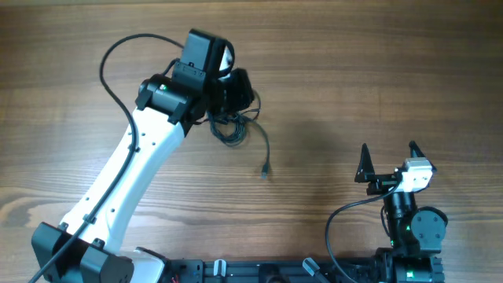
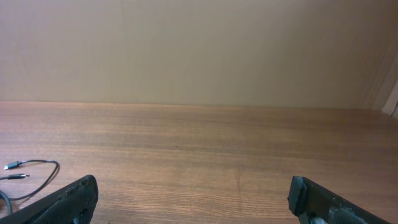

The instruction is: Untangle cables

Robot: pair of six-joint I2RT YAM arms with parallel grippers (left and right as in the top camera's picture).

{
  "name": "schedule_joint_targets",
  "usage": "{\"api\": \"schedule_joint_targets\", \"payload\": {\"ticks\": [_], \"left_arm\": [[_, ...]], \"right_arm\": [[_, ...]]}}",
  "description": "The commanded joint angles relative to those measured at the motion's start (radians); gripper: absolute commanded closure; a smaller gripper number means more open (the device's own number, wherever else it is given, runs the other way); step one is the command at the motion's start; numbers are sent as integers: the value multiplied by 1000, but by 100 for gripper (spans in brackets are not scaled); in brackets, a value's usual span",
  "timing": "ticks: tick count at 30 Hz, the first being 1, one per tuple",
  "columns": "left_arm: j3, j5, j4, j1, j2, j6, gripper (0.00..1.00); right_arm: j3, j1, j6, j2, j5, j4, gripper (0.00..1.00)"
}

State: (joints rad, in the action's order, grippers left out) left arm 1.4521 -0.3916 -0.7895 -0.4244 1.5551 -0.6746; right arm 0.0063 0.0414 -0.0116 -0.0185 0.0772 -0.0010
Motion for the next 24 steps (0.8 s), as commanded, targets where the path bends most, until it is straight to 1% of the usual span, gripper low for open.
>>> {"api": "schedule_joint_targets", "payload": {"ticks": [1, 2, 4, 6, 7, 8, 9, 12, 13, 14, 16, 19, 20, 21, 22, 24], "left_arm": [[3, -525, 154, 60, -10, 1, 96], [3, -595, 196, 77, -11, 0, 96], [3, -643, 235, 111, -11, 1, 96], [3, -600, 216, 154, -10, 1, 96], [3, -541, 185, 178, -10, 1, 96], [3, -446, 143, 201, -10, 1, 96], [3, -319, 90, 221, -10, 0, 96], [3, 114, -80, 248, -7, -68, 96], [3, 212, -127, 248, -5, -93, 96], [3, 254, -152, 248, -3, -97, 96], [3, 271, -191, 248, -2, -96, 96], [3, 233, -203, 243, -2, -92, 96], [3, 223, -202, 240, -2, -92, 94], [3, 217, -200, 237, -2, -92, 91], [3, 218, -199, 237, -2, -92, 85], [3, 219, -199, 237, -2, -87, 67]], "right_arm": [[-1, 4, 14, 5, -10, 2, 0], [-1, 4, 13, 5, -10, 2, 0], [-1, 4, 14, 5, -10, 2, 0], [-1, 4, 13, 5, -10, 2, 0], [-1, 4, 13, 5, -10, 2, 0], [-1, 4, 13, 5, -10, 2, 0], [-1, 4, 13, 5, -10, 2, 0], [-1, 4, 13, 5, -10, 2, 0], [-1, 4, 13, 5, -10, 2, 0], [-1, 4, 13, 5, -10, 2, 0], [-1, 4, 13, 5, -10, 2, 0], [-1, 4, 14, 5, -10, 2, 0], [-1, 4, 13, 5, -10, 2, 0], [-1, 4, 13, 5, -10, 2, 0], [-1, 4, 14, 5, -10, 2, 0], [-1, 4, 13, 5, -10, 2, 0]]}}
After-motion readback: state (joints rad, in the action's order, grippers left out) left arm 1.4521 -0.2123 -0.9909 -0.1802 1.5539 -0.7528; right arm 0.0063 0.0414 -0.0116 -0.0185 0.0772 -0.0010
